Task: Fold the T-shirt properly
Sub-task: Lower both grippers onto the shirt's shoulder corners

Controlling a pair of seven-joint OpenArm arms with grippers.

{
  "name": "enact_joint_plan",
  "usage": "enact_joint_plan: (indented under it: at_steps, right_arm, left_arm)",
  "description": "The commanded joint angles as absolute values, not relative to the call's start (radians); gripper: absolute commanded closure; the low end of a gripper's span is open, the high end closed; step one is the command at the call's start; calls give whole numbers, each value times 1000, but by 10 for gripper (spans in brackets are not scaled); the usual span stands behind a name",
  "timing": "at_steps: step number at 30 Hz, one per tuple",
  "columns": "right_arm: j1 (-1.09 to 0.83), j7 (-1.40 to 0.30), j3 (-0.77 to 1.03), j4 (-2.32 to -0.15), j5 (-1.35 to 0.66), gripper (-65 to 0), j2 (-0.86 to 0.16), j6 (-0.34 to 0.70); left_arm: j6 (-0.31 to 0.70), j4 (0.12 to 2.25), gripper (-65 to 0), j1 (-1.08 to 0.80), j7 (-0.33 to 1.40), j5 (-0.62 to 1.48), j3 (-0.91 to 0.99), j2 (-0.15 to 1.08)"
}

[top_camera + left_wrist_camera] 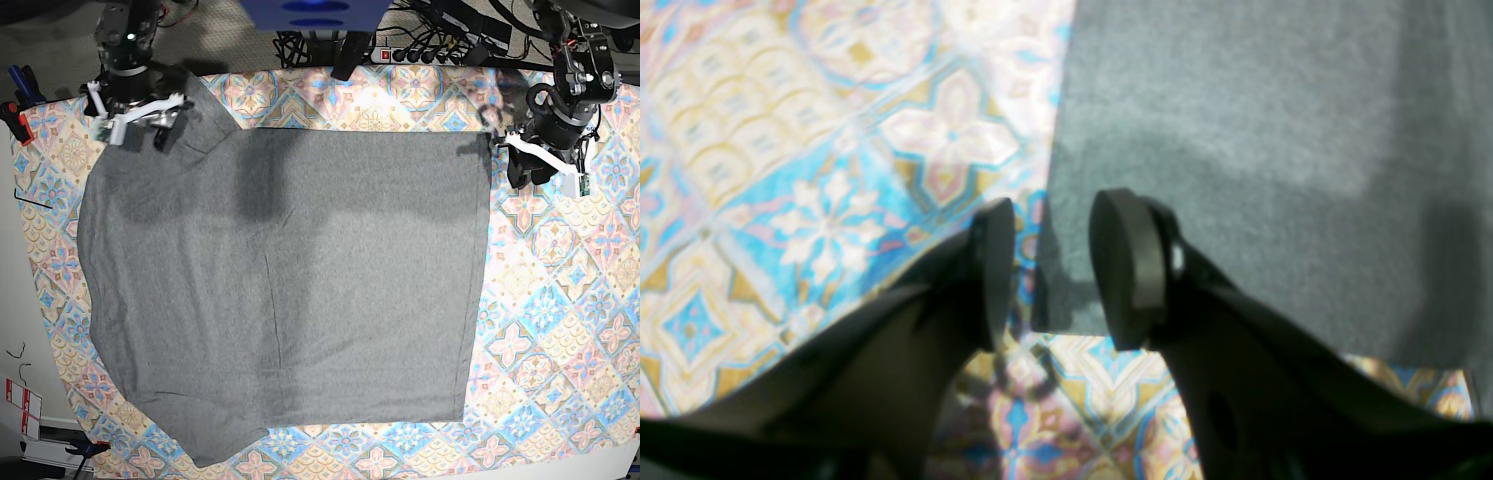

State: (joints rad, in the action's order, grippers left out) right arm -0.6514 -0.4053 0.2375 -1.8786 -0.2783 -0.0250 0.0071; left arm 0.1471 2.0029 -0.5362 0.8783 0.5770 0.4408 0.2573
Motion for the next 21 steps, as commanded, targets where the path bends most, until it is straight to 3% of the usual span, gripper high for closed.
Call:
enact_joint_plan:
  at_steps: [1, 9, 21]
  right_arm:
    - [-648, -381, 260, -1891, -312, -455, -62, 5]
    - [-575, -467, 320, -1730, -619, -457, -206, 5]
    - [-533, -466, 318, -1501, -631, -457, -183, 182]
  left_arm:
    - [145, 2022, -231, -542, 866, 581, 450, 266]
    - [145, 2020, -232, -542, 871, 579, 453, 268]
    - [145, 2020, -232, -542, 872, 578, 453, 269]
